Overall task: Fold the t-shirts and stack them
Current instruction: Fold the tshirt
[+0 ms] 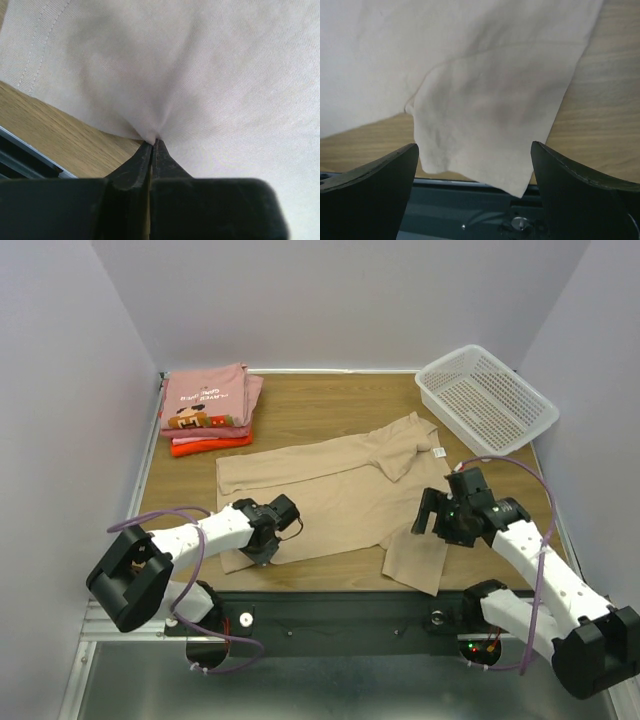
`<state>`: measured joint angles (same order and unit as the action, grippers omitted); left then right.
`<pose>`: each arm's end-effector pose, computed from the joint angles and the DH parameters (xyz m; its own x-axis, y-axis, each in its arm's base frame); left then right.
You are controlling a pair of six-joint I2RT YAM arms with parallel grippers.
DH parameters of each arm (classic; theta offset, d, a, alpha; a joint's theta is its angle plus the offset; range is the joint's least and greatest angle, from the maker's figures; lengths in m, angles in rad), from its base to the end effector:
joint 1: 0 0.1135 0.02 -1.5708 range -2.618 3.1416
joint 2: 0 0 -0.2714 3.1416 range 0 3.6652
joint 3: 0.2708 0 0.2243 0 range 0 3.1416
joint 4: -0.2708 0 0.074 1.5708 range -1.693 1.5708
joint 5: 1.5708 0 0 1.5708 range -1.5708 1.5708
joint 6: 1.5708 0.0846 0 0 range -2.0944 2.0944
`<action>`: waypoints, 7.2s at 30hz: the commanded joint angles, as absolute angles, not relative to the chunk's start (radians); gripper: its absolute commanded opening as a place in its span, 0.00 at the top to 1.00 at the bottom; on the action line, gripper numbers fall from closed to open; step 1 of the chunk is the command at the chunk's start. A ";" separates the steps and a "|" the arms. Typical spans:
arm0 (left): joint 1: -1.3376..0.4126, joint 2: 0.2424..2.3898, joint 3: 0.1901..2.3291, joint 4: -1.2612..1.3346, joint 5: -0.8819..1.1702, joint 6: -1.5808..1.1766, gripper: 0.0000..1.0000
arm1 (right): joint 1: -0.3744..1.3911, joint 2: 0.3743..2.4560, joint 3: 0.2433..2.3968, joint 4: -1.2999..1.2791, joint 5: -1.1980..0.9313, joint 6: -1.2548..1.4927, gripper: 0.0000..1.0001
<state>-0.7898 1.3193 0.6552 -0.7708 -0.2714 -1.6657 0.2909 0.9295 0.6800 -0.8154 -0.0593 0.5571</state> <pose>0.1433 -0.1124 0.1363 -0.5896 -0.7675 -0.2516 -0.7568 0.6338 -0.1600 0.1506 0.0503 0.1972 -0.8772 0.2883 -0.3839 0.1767 0.9374 0.3002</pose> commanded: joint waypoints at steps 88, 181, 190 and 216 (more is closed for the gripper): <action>-0.486 1.417 0.856 -0.568 -0.245 -1.032 1.00 | 0.528 1.558 1.276 -0.560 0.519 0.483 1.00; -0.183 1.654 0.902 -0.272 -0.184 -0.758 0.02 | 0.333 2.113 1.667 -0.336 -0.107 0.361 0.00; -0.178 1.631 0.833 -0.268 -0.170 -0.759 0.02 | 0.333 2.220 1.928 -0.341 -0.104 0.273 0.00; -0.345 1.693 0.933 -0.269 -0.114 -0.778 0.02 | 0.333 2.110 1.529 -0.342 -0.055 0.235 0.00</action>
